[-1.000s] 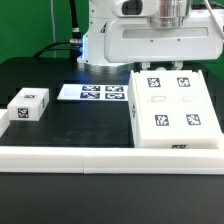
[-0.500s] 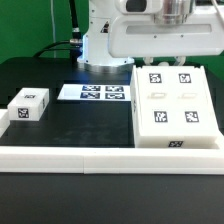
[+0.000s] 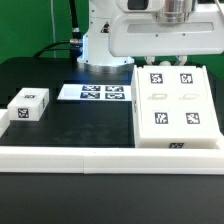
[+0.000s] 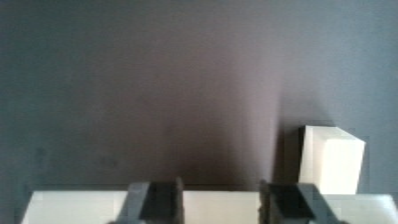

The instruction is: Assemble cabinet

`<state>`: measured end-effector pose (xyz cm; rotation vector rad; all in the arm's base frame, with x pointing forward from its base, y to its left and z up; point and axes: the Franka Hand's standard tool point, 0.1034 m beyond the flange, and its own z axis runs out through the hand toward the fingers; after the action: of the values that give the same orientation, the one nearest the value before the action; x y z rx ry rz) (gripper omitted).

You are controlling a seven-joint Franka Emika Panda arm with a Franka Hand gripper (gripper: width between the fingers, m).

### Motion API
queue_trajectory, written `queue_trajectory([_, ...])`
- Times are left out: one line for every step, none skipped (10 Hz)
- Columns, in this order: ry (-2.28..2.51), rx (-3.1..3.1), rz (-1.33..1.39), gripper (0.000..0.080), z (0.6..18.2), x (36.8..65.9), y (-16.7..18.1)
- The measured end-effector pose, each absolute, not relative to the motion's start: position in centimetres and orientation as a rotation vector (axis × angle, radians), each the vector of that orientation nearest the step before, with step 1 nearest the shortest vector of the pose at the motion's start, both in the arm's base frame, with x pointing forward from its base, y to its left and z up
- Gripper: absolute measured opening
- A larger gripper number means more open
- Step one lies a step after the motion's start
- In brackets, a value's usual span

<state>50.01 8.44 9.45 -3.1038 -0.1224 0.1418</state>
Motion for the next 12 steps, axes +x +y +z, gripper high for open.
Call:
queue_trajectory([-0.119, -3.103, 0.135, 0.0210, 9.8, 50.2, 8.4])
queue_trajectory([-0.113, -3.103, 0.150, 0.0207, 10.5, 50.3, 8.2])
queue_trajectory([-0.108, -3.101, 0.166, 0.0207, 11.2, 51.0, 8.1])
queue_trajectory([-0.108, -3.102, 0.153, 0.0207, 11.1, 51.2, 8.1])
queue_trajectory([-0.109, -3.102, 0.157, 0.0204, 11.0, 51.1, 8.1])
queue_trajectory([-0.109, -3.102, 0.157, 0.0201, 11.0, 51.1, 8.2])
queue_trajectory([-0.109, -3.102, 0.157, 0.0201, 11.0, 51.1, 8.2])
queue_trajectory([-0.114, -3.101, 0.158, 0.0201, 11.0, 51.1, 8.1])
queue_trajectory([-0.123, -3.101, 0.159, 0.0200, 11.0, 51.1, 7.7])
queue_trajectory([-0.120, -3.101, 0.156, 0.0200, 11.2, 51.3, 7.6])
queue_trajectory([-0.122, -3.101, 0.147, 0.0194, 11.4, 51.6, 7.6])
queue_trajectory([-0.132, -3.100, 0.145, 0.0190, 11.8, 52.0, 7.5])
